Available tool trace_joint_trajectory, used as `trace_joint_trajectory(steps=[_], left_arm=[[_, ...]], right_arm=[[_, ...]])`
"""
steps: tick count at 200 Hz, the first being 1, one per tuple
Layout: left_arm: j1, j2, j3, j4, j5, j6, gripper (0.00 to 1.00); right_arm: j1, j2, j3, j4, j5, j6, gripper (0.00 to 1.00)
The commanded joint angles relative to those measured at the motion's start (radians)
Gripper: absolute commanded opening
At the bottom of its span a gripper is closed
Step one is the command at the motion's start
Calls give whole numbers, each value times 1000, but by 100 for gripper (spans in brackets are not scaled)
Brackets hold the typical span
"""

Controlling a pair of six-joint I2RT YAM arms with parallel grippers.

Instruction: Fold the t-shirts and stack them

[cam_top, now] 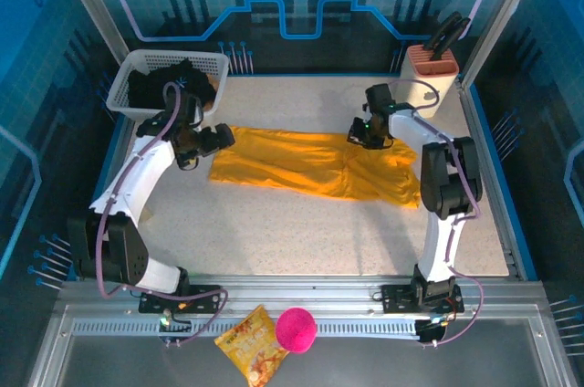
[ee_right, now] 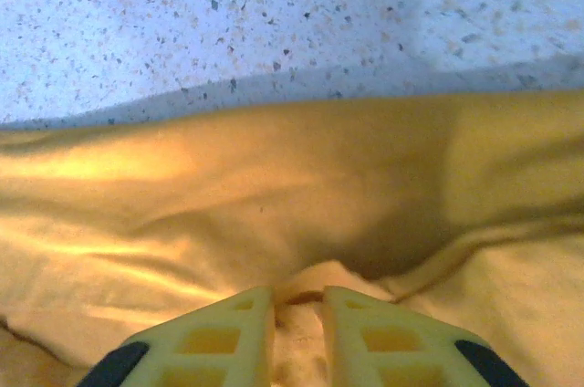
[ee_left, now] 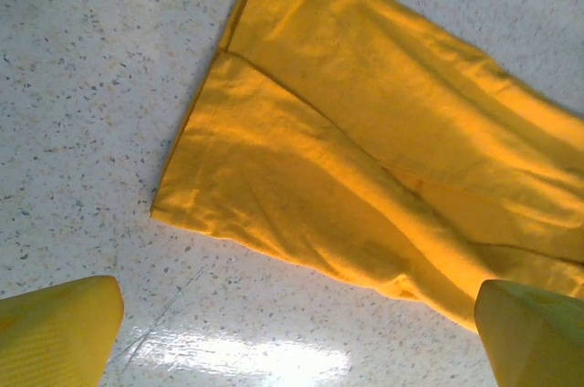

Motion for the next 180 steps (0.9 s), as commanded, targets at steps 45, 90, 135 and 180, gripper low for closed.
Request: trace_joint_trajectory(steps=[45, 90, 135, 180], left_arm=[[-178, 140, 155, -72, -112, 78, 92], [-195, 502, 506, -183, -170, 113, 21], [-193, 833, 831, -311, -209, 121, 8], [-193, 872, 745, -293, -237, 83, 8]], right_arm=[[19, 8, 31, -29, -50, 35, 34], [7, -250, -148, -84, 84, -28, 33], [-24, -447, -372, -118, 144, -70, 27], [-68, -430, -500, -47, 110, -55, 26]])
